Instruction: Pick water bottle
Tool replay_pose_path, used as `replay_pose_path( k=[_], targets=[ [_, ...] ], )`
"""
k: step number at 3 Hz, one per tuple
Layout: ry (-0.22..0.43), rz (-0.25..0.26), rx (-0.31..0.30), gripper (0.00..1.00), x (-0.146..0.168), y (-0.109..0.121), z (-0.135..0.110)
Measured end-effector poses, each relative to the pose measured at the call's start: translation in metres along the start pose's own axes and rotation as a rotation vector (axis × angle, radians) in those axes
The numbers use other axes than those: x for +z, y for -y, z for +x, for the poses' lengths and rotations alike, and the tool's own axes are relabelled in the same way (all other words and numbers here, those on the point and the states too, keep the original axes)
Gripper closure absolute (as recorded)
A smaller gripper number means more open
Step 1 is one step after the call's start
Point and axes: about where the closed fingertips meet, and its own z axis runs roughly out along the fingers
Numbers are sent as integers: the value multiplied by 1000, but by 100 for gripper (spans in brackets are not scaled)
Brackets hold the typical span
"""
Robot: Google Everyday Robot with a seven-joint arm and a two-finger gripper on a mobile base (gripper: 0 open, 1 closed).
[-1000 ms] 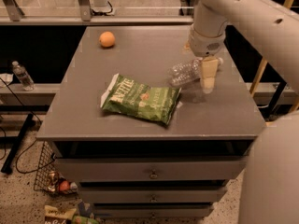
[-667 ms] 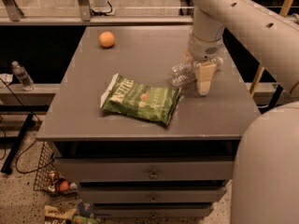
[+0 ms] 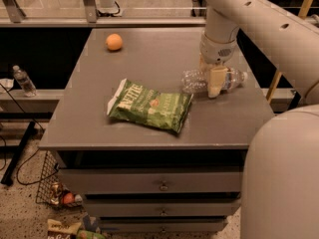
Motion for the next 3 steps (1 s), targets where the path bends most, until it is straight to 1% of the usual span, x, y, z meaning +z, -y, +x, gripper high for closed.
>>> replay_pose_path(
  k=[1, 2, 3],
  targets=[
    [6, 22, 9, 96, -11, 1, 3],
    [29, 132, 40, 100, -55, 12, 12],
    [51, 204, 60, 100, -90, 19, 16]
  ],
)
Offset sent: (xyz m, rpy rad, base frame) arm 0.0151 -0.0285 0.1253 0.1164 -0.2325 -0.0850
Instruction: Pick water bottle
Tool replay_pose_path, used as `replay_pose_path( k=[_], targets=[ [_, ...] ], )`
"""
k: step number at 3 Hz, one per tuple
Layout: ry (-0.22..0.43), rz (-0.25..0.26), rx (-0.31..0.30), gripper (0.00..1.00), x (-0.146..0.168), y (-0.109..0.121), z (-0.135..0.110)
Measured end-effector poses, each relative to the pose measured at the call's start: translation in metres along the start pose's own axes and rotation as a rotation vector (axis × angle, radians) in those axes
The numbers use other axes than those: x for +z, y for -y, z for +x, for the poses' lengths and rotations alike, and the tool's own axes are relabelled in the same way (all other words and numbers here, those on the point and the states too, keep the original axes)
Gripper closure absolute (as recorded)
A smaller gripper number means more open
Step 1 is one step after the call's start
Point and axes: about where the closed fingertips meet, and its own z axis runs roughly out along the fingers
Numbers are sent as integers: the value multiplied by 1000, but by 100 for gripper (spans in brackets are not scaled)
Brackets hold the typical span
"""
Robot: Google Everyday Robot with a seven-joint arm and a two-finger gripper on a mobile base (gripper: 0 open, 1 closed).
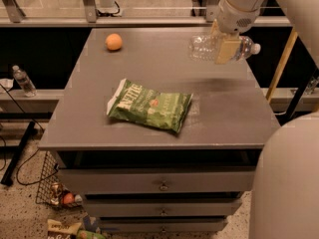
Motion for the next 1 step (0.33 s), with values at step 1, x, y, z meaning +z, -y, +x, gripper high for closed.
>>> replay_pose_path(
  k=[1],
  targets=[
    [2, 10, -1, 100, 2, 4, -1]
  ],
)
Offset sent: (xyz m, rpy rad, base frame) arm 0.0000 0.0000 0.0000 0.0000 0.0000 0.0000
